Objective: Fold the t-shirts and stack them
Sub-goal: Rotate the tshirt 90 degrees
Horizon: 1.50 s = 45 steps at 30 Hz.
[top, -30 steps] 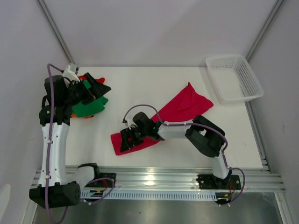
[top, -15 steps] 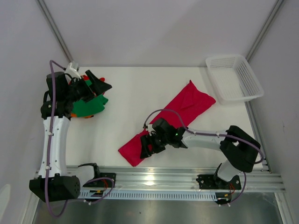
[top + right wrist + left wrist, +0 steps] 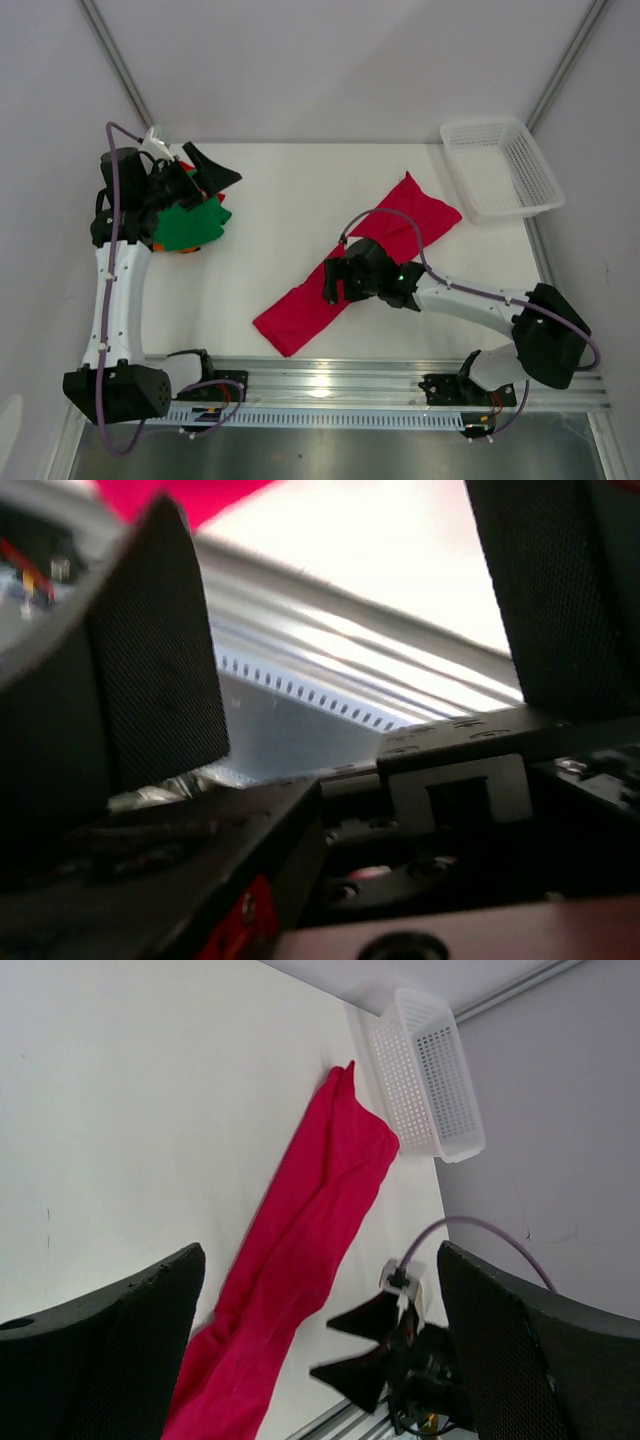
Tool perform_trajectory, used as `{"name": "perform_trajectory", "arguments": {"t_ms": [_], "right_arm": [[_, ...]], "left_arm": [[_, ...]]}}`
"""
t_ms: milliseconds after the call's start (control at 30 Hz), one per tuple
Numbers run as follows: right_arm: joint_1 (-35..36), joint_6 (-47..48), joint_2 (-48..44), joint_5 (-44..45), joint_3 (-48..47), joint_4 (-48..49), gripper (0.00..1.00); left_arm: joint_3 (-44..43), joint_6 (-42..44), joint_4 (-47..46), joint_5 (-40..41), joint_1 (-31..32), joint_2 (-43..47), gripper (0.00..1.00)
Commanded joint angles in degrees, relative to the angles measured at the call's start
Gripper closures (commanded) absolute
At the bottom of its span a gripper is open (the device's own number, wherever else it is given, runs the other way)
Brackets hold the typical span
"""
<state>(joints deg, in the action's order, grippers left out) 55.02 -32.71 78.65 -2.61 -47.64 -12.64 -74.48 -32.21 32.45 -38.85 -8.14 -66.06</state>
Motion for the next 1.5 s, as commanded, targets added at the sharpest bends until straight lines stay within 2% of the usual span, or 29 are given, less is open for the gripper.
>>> {"name": "perform_trajectory", "arguments": {"t_ms": [0,33,133,333,433,633,800,933,1067,1467], "right_arm": [[-3.51,-3.14,4.65,19.63,-6.40,-3.96,0.13],[-4.13,-3.85,7.45,24.80,-9.29,-5.10,0.13],[-7.20,-5.34,11.60,30.98,-14.21,-6.95,0.13],[-13.88,-5.00,19.51,33.63,-21.34,-6.43,0.13],[-16.43,-4.56,23.03,36.09,-26.18,-9.23,0.13],[-20.47,-12.27,28.66,44.53,-33.57,-18.55,0.11],[-22.94,-22.20,32.34,43.39,-35.67,-21.18,0.12],[-23.56,-26.61,36.29,42.70,-39.89,-25.23,0.12],[-24.79,-27.67,37.89,39.01,-39.99,-23.40,0.12],[-25.58,-24.16,40.61,36.36,-42.01,-18.91,0.14]], "left_arm": [[1.09,-1.28,-3.00,-2.28,-0.56,0.14,0.00],[1.26,-1.19,-3.00,-2.20,-0.65,0.32,0.01],[1.26,-0.32,-2.30,-1.84,-0.65,0.58,0.01],[0.21,1.53,-0.28,-0.79,-0.82,0.85,0.00],[0.47,2.06,0.07,-0.61,-1.61,1.02,0.00],[1.26,2.06,0.07,-1.23,-2.67,1.38,0.01],[1.97,1.88,-0.28,-1.84,-2.76,1.11,0.00],[1.88,2.94,0.69,-1.40,-3.28,1.55,0.01],[2.76,3.20,1.04,-1.40,-3.99,2.25,0.01],[3.11,3.11,0.86,-2.02,-4.34,2.60,0.01]]}}
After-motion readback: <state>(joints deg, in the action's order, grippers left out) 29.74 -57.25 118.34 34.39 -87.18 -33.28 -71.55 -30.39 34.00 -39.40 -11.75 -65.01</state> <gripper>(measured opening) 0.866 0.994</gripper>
